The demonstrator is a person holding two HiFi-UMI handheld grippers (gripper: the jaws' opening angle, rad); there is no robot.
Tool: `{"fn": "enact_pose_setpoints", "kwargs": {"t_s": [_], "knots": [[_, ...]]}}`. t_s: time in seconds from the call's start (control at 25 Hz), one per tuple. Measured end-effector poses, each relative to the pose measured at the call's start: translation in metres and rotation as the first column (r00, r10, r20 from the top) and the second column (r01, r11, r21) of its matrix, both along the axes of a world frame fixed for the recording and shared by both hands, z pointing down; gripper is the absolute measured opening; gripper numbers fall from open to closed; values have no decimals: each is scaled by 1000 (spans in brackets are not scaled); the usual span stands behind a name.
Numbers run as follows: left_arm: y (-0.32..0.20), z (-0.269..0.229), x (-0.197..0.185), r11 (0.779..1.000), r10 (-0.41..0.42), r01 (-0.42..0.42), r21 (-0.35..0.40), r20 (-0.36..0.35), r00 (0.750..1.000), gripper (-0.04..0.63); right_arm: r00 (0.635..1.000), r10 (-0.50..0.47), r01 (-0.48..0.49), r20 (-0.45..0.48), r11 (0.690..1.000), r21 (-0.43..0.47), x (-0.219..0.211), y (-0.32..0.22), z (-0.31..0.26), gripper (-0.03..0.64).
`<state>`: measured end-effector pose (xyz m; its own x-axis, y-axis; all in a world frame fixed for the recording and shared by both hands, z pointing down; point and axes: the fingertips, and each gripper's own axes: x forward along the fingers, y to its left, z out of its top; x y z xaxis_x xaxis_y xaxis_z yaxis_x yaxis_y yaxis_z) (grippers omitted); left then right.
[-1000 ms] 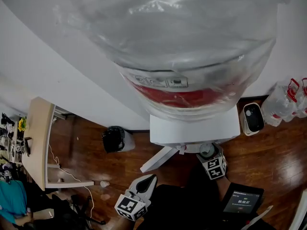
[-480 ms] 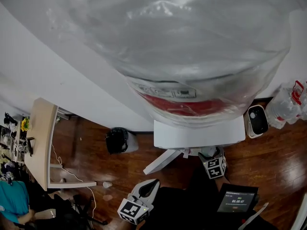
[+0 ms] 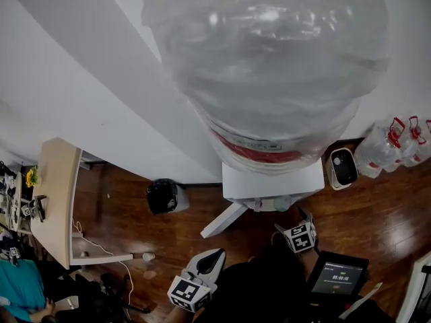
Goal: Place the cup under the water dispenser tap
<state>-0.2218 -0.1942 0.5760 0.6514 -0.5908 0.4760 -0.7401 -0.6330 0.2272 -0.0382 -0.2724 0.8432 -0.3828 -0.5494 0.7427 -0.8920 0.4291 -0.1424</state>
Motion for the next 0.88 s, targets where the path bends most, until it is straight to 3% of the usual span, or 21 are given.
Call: {"fn": "enact_pose_setpoints", "kwargs": {"t_s": [0.16, 0.2, 0.24, 0.28, 0.44, 0.52, 0.6, 0.76, 0.88], "knots": [[6, -39, 4, 999, 33, -31, 29, -77, 997, -23, 999, -31, 31, -19, 1000, -2, 3, 30, -68, 429], [8, -47, 5, 998, 41, -37, 46, -98, 994, -23, 998, -49, 49, -26, 999, 4, 3, 38, -84, 385], [11, -55, 7, 997, 52, -46, 60, -115, 992, -23, 997, -72, 72, -28, 997, 9, 1, 46, -99, 289], [15, -62, 8, 996, 66, -58, 72, -126, 990, -23, 995, -94, 94, -22, 995, 12, -2, 53, -115, 250], [25, -76, 18, 990, 96, -77, 114, -172, 980, -23, 992, -127, 125, 28, 990, 66, -3, 63, -173, 241], [29, -73, 22, 989, 103, -80, 124, -193, 976, -23, 991, -131, 126, 37, 987, 101, 1, 67, -200, 177], [33, -78, 25, 989, 96, -71, 128, -201, 975, -23, 990, -131, 123, 51, 983, 137, 5, 72, -226, 92], [32, -90, 31, 987, 67, -35, 156, -202, 977, -23, 989, -129, 113, 69, 975, 194, 17, 74, -265, 4], [28, -102, 35, 984, 11, 26, 177, -205, 979, -23, 983, -173, 157, 67, 967, 199, 18, 85, -284, 2]]}}
